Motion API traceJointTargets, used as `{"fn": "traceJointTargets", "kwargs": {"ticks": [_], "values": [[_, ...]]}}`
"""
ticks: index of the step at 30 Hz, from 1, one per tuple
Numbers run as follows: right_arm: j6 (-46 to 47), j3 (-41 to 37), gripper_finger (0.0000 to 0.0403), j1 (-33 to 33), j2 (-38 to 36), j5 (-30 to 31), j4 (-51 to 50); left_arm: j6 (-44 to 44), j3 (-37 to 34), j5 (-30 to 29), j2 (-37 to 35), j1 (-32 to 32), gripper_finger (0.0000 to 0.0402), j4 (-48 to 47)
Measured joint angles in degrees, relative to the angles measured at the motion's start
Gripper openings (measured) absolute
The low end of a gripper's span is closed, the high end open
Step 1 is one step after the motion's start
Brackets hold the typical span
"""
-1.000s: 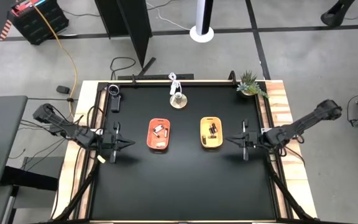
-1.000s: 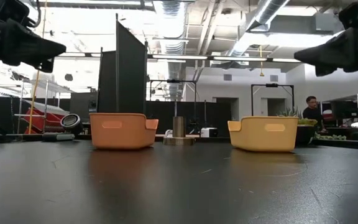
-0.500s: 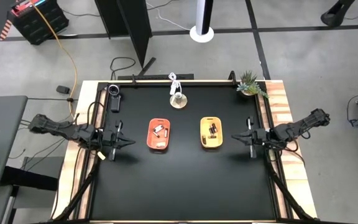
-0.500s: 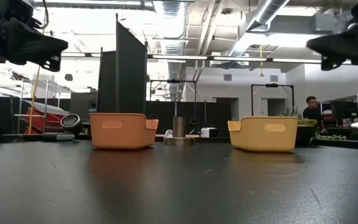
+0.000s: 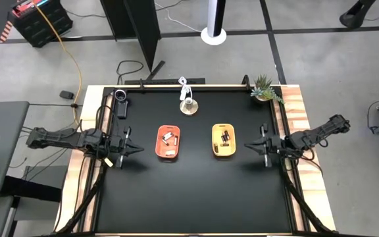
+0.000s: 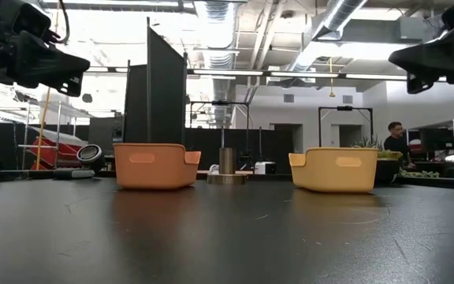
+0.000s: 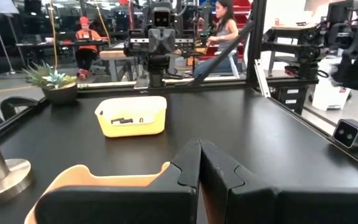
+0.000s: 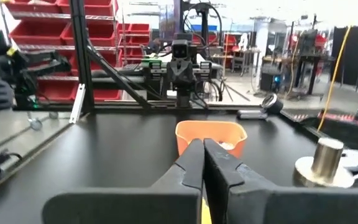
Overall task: Sort batteries
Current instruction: Return to Home Position
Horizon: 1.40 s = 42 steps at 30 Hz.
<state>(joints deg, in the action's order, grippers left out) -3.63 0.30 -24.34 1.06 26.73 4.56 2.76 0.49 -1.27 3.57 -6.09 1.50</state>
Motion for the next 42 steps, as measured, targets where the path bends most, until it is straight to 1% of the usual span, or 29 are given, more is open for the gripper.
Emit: {"fn": "traceJointTargets", "kwargs": {"ticks": [3,7,42], "values": [[3.43,-0.01,0.0034,0.00,0.04,0.02,0.08,-0.89,0.02,-0.81,0.04,0.00,0.0000,0.07],[5.55,-0.01,0.0038,0.00,0.05,0.02,0.08,-0.30,0.02,-1.07,0.05,0.00,0.0000,0.11],[5.74,-0.05,0.0038,0.00,0.05,0.06,0.12,-0.42,0.02,-1.28,0.07,-0.02,0.0000,0.11]]}}
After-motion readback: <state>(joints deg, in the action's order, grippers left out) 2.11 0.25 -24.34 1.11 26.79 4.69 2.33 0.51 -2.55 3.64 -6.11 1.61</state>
